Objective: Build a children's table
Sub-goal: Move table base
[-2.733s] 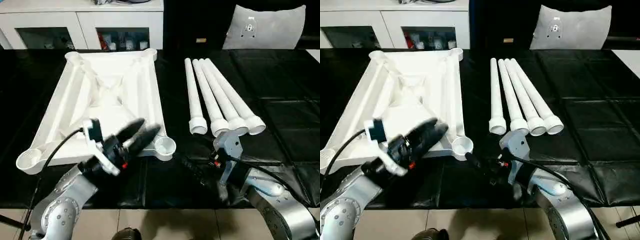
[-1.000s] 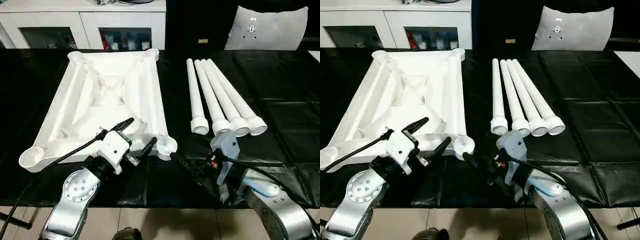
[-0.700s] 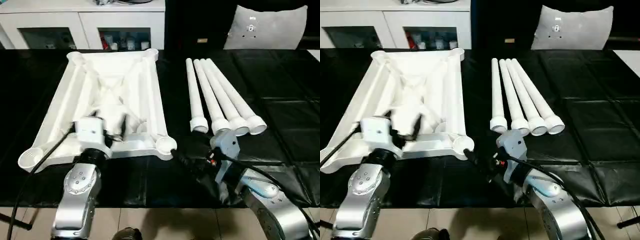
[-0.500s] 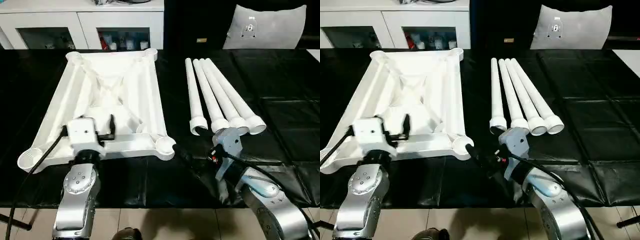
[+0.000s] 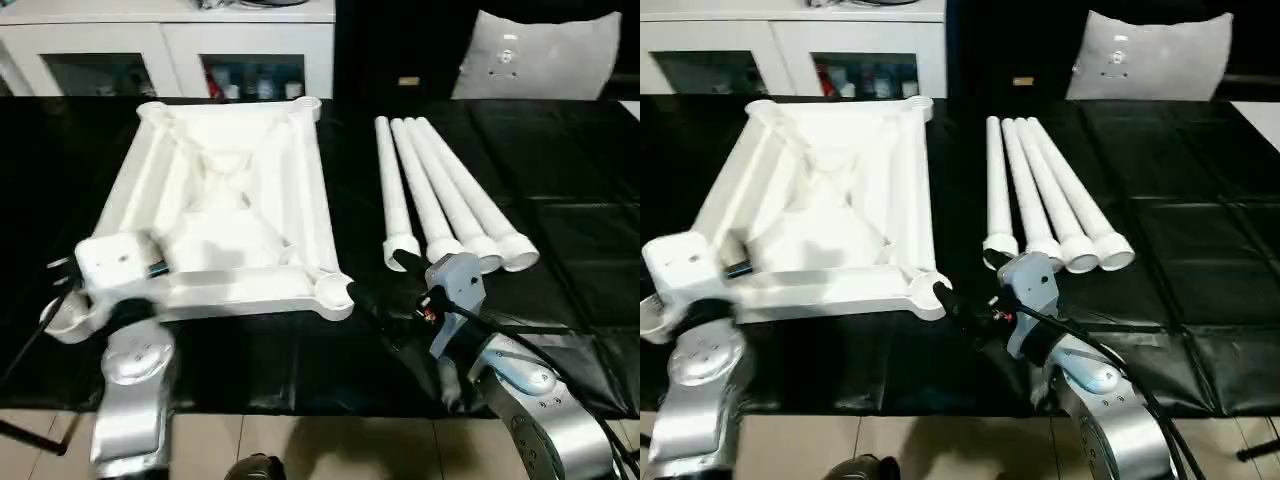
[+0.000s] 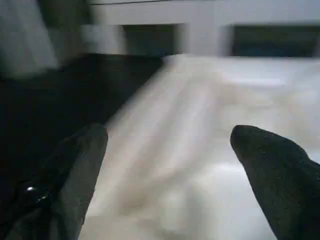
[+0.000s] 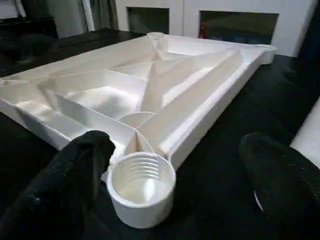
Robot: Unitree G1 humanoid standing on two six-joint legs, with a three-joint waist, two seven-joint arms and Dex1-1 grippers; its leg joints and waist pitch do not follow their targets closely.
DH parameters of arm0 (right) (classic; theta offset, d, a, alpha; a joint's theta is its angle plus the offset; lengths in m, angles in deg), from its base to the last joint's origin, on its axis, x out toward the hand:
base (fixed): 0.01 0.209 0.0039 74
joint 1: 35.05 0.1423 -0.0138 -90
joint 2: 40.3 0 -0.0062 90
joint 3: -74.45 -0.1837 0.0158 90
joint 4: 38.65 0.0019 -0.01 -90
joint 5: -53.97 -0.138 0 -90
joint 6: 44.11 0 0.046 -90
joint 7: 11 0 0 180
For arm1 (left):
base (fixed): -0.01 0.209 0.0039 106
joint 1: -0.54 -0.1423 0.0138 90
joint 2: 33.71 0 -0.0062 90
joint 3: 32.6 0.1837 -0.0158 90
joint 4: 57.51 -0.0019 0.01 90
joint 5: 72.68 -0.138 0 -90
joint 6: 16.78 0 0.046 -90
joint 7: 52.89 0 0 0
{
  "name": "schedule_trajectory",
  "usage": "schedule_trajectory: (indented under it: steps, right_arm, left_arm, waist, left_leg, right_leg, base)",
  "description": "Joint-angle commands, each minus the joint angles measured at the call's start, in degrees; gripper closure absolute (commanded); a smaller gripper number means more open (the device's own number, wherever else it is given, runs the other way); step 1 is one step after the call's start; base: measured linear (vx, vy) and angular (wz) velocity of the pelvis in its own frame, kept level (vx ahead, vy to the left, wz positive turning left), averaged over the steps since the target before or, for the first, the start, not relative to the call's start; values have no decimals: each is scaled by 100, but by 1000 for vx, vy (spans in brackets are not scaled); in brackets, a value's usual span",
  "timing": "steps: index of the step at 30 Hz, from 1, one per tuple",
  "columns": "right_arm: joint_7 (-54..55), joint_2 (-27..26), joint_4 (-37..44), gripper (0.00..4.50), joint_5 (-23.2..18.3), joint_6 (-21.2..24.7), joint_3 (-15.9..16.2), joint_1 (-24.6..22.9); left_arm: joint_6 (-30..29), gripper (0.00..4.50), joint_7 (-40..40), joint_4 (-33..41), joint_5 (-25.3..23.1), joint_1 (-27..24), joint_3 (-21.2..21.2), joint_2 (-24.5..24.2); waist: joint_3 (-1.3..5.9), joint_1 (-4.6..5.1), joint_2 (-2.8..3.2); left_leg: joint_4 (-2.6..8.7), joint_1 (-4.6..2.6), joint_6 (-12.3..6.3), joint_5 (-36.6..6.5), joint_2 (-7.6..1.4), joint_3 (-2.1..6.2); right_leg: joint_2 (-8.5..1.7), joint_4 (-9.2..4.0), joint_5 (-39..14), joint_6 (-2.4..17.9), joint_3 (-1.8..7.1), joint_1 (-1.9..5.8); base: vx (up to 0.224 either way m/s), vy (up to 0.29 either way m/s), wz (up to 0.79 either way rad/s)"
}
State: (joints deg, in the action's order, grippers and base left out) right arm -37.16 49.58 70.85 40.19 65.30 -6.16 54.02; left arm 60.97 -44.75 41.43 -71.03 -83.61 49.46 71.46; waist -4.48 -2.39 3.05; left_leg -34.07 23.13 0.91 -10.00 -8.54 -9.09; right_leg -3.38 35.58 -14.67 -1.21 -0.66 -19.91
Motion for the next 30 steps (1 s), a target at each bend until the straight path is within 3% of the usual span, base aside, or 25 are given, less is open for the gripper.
schedule_trajectory:
  steps: [1,3,5,8,10,11,12,13,15,18,20,23,26,30]
  right_arm:
    - [-1,10,-27,1,24,-65,-41,-32]
    - [-79,44,-25,1,-1,-66,-40,-41]
    - [-109,63,-18,1,-17,-72,-45,-47]
    - [-264,149,14,1,-105,-96,-66,-57]
    - [-305,168,23,1,-132,-105,-70,-62]
    - [-410,216,77,1,-205,-100,-72,-87]
    - [-578,288,154,1,-321,-87,-68,-134]
    - [-715,356,209,1,-390,-75,-53,-176]
    - [-977,514,276,1,-457,-84,8,-243]
    - [-1015,545,270,1,-455,-94,3,-249]
    - [-1024,547,255,1,-457,-97,-36,-236]
    - [-1026,570,283,1,-475,-94,-50,-247]
    - [-1044,615,341,1,-514,-95,-69,-304]
    - [-1059,642,414,1,-518,-86,-98,-388]
  left_arm:
    - [15,0,-1248,1,662,86,434,-120]
    - [-336,0,-2538,152,1238,52,788,-449]
    - [-284,0,-3149,187,1309,-8,992,-772]
    - [-532,0,-4225,231,1788,-58,1070,-1250]
    - [-548,0,-4459,216,1879,-60,1088,-1366]
    - [-597,0,-4938,166,2051,-54,1139,-1617]
    - [-793,0,-5458,37,2267,10,1153,-1888]
    - [-905,0,-5880,-100,2401,84,1186,-2118]
    - [-1053,0,-6672,-480,2539,329,1289,-2561]
    - [-1093,0,-7209,-746,2665,562,1307,-2767]
    - [-1446,0,-7705,-823,2993,781,1277,-2879]
    - [-1705,0,-8106,-816,3207,880,1396,-3085]
    - [-2020,0,-8490,-843,3471,974,1467,-3235]
    - [-2476,0,-8874,-760,3829,1079,1474,-3314]
  waist:
    - [332,-11,29]
    - [340,-19,35]
    - [345,3,49]
    - [350,51,45]
    - [337,68,65]
    - [330,60,11]
    - [327,38,60]
    - [324,36,72]
    - [313,53,43]
    - [322,44,62]
    - [316,46,79]
    - [330,59,96]
    - [331,74,72]
    - [307,77,95]
  left_leg:
    - [476,-170,113,-1541,-421,230]
    - [480,-175,131,-1447,-415,218]
    - [471,-162,88,-1359,-411,204]
    - [456,-162,-29,-1228,-388,187]
    - [465,-173,-62,-1309,-402,168]
    - [472,-178,-86,-1347,-408,165]
    - [481,-194,-74,-1434,-393,161]
    - [487,-209,-56,-1495,-390,159]
    - [511,-220,9,-1589,-399,148]
    - [522,-233,79,-1607,-397,140]
    - [516,-225,77,-1506,-396,132]
    - [498,-218,1,-1374,-386,120]
    - [479,-208,-134,-1160,-384,103]
    - [490,-223,-135,-1285,-391,94]
  right_leg:
    - [-427,-452,-40,1041,197,34]
    - [-424,-416,119,1063,199,17]
    - [-422,-399,335,1089,195,38]
    - [-430,-394,473,1149,193,65]
    - [-417,-403,326,1210,190,51]
    - [-429,-424,145,1228,196,57]
    - [-422,-417,-124,1226,200,35]
    - [-411,-422,-285,1214,201,15]
    - [-391,-425,-463,1214,201,-3]
    - [-409,-413,-492,1263,203,-17]
    - [-424,-394,-344,1325,206,-16]
    - [-417,-376,-134,1416,202,1]
    - [-418,-366,102,1466,201,28]
    - [-409,-372,-113,1528,197,8]
  base:
    - [0,0,0]
    - [0,0,0]
    - [0,0,0]
    - [0,0,0]
    - [0,0,0]
    - [0,0,0]
    - [0,0,0]
    - [0,0,0]
    - [0,0,0]
    - [0,0,0]
    - [0,0,0]
    - [0,0,0]
    - [0,0,0]
    - [0,0,0]
